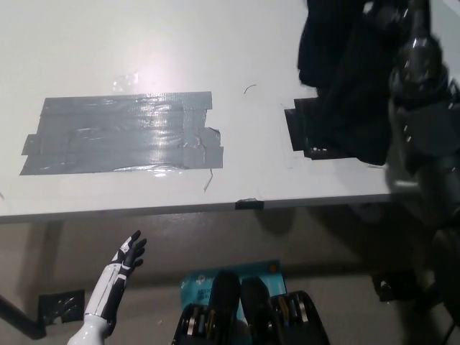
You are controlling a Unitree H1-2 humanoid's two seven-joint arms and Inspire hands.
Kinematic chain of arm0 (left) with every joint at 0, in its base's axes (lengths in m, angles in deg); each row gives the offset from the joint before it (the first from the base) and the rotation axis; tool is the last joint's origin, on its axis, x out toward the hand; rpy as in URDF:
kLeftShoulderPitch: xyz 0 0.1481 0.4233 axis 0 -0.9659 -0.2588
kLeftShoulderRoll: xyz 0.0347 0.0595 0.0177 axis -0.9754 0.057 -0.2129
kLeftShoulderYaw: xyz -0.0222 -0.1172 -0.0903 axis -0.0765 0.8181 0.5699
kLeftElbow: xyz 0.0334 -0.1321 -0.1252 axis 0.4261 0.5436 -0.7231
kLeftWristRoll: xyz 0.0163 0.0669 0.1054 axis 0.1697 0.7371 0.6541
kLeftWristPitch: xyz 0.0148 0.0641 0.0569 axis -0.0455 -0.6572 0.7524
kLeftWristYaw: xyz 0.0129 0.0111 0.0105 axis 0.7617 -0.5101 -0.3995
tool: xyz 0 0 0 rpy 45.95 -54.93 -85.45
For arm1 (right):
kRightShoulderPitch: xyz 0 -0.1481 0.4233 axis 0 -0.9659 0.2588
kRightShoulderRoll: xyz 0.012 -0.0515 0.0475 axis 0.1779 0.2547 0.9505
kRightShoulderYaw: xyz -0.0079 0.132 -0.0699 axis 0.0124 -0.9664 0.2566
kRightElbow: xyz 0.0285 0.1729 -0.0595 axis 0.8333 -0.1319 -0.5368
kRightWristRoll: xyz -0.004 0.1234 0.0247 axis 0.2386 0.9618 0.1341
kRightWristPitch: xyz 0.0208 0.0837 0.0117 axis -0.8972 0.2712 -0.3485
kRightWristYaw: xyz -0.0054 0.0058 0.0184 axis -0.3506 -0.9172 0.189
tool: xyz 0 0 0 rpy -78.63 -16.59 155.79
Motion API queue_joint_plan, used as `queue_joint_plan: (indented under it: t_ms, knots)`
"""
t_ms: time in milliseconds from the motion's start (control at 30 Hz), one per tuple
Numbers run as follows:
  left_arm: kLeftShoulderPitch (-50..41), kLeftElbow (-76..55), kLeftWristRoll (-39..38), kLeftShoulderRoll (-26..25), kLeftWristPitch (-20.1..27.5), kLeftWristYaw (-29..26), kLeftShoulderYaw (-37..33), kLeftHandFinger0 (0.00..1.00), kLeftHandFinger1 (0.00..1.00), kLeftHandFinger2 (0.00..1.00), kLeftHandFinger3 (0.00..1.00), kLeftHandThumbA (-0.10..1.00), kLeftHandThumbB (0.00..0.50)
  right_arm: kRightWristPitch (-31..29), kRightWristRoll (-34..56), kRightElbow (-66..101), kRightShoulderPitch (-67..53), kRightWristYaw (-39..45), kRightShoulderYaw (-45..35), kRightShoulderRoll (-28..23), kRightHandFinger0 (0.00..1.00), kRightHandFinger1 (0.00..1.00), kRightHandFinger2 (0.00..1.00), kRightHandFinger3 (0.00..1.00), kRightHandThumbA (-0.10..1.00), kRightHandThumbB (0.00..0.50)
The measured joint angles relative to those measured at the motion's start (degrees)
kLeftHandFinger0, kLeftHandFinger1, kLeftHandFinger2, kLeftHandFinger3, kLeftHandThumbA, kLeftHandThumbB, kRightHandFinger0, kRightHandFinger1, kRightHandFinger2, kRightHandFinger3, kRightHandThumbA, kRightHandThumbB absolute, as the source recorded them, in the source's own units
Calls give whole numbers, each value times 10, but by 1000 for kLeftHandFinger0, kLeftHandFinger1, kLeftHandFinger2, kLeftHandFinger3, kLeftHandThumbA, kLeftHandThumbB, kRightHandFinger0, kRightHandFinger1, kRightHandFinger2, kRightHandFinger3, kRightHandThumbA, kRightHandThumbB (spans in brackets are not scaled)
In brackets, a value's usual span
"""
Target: A person hands a black t-shirt to the robot and rhe robot picks it up with its right hand and places it on the black spot on the desk infron tof it
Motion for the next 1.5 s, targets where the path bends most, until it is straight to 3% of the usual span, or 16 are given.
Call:
queue_joint_plan:
  t_ms: [67, 100, 133, 167, 200, 233, 267, 333, 467, 600, 700, 833, 900, 1067, 1133, 1500]
  knots:
    - [1, 0, 0, 0, 0, 0, 0, 1000, 1000, 1000, 1000, 1000, 500, -14, 0, -28, -6, 0, 3, 4, 84, 451, 777, 777, -100, 191]
    - [1, 0, 1, 0, 0, 0, 0, 1000, 1000, 1000, 1000, 1000, 500, -28, -1, -55, -16, 0, 11, 10, 94, 426, 718, 723, -12, 195]
    - [1, 0, 1, 0, 0, 0, 0, 1000, 1000, 1000, 1000, 1000, 500, -31, -1, -60, -18, -1, 14, 11, 347, 622, 894, 928, 172, 203]
    - [1, 0, 2, -1, 0, 0, 0, 1000, 1000, 1000, 1000, 1000, 500, -47, -5, -94, -25, -1, 34, 17, 333, 582, 809, 876, 171, 204]
    - [3, 0, 2, -1, 0, 0, 0, 1000, 1000, 1000, 1000, 1000, 500, -57, -8, -118, -29, 2, 49, 20, 616, 805, 1000, 1000, 258, 233]
    - [4, 0, 2, -2, 0, 0, 0, 1000, 1000, 1000, 1000, 1000, 500, -61, -11, -132, -32, 7, 61, 22, 834, 1000, 1000, 1000, 332, 262]
    - [6, 0, 2, -4, -1, 0, 0, 1000, 1000, 1000, 1000, 1000, 500, -66, -13, -147, -34, 16, 75, 23, 1000, 1000, 1000, 1000, 380, 262]
    - [9, 0, 2, -6, -2, 0, 0, 1000, 1000, 1000, 1000, 1000, 500, -68, -17, -158, -29, 33, 94, 19, 1000, 1000, 1000, 1000, 412, 259]
    - [11, 0, 2, -7, -4, 0, 0, 1000, 1000, 1000, 1000, 1000, 500, -67, -20, -169, -18, 67, 121, 6, 1000, 1000, 1000, 1000, 350, 288]
    - [12, 0, 2, -7, -6, 0, 0, 1000, 1000, 998, 1000, 1000, 500, -63, -23, -170, -9, 106, 146, -7, 1000, 1000, 1000, 1000, 437, 350]
    - [17, 0, 2, -9, -9, 0, 0, 1000, 1000, 984, 1000, 1000, 500, -55, -23, -162, -3, 140, 155, -19, 1000, 1000, 1000, 1000, 395, 343]
    - [22, 0, 2, -15, -13, 1, 0, 931, 1000, 921, 1000, 1000, 494, -41, -16, -126, -3, 183, 154, -37, 1000, 1000, 1000, 1000, 429, 377]
    - [24, 0, 2, -17, -15, 1, 0, 892, 1000, 905, 1000, 1000, 496, -30, -14, -95, -5, 201, 154, -47, 1000, 1000, 1000, 1000, 558, 398]
    - [29, 0, 3, -23, -19, 1, 0, 864, 1000, 898, 1000, 1000, 497, 4, -6, 11, -9, 253, 151, -82, 1000, 1000, 1000, 1000, 568, 449]
    - [29, 2, 3, -23, -20, 1, 0, 862, 996, 878, 1000, 1000, 493, 18, -1, 49, -12, 270, 149, -95, 1000, 1000, 1000, 1000, 684, 498]
    - [29, 19, 3, -24, -24, 0, 0, 845, 983, 892, 1000, 1000, 500, 83, 52, 255, -44, 338, 107, -159, 1000, 1000, 1000, 1000, 640, 500]
